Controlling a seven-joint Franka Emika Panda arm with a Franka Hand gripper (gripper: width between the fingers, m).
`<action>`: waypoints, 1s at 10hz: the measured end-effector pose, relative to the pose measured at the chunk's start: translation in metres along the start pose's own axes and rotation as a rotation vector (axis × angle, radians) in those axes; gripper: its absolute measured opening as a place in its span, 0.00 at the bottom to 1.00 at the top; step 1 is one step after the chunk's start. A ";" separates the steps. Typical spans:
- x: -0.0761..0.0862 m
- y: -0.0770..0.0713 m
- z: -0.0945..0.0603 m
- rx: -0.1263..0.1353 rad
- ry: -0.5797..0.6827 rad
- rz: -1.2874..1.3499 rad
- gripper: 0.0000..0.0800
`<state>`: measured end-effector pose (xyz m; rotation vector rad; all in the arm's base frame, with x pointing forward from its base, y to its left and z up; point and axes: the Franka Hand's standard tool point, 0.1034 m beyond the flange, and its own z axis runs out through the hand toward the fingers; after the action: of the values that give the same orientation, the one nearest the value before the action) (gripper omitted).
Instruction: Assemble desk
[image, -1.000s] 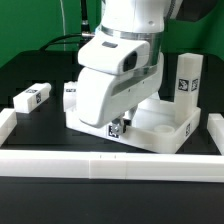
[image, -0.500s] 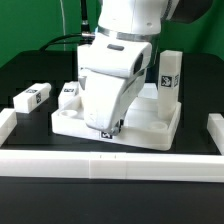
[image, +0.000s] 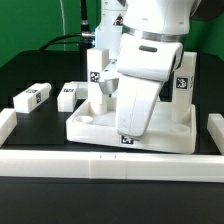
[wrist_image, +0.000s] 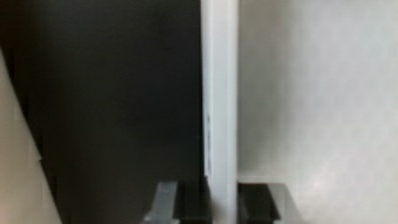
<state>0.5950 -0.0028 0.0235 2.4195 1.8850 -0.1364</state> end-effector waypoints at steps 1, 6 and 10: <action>-0.001 0.000 0.000 0.000 -0.002 -0.003 0.08; 0.011 0.007 -0.001 -0.015 -0.024 -0.213 0.08; 0.047 0.020 -0.007 -0.022 -0.021 -0.193 0.08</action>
Offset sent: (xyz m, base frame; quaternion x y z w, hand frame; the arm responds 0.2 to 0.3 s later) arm 0.0006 0.0126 -0.0026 -0.0242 0.0256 -0.2529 0.9669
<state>0.6263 0.0388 0.0255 2.2090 2.0964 -0.1498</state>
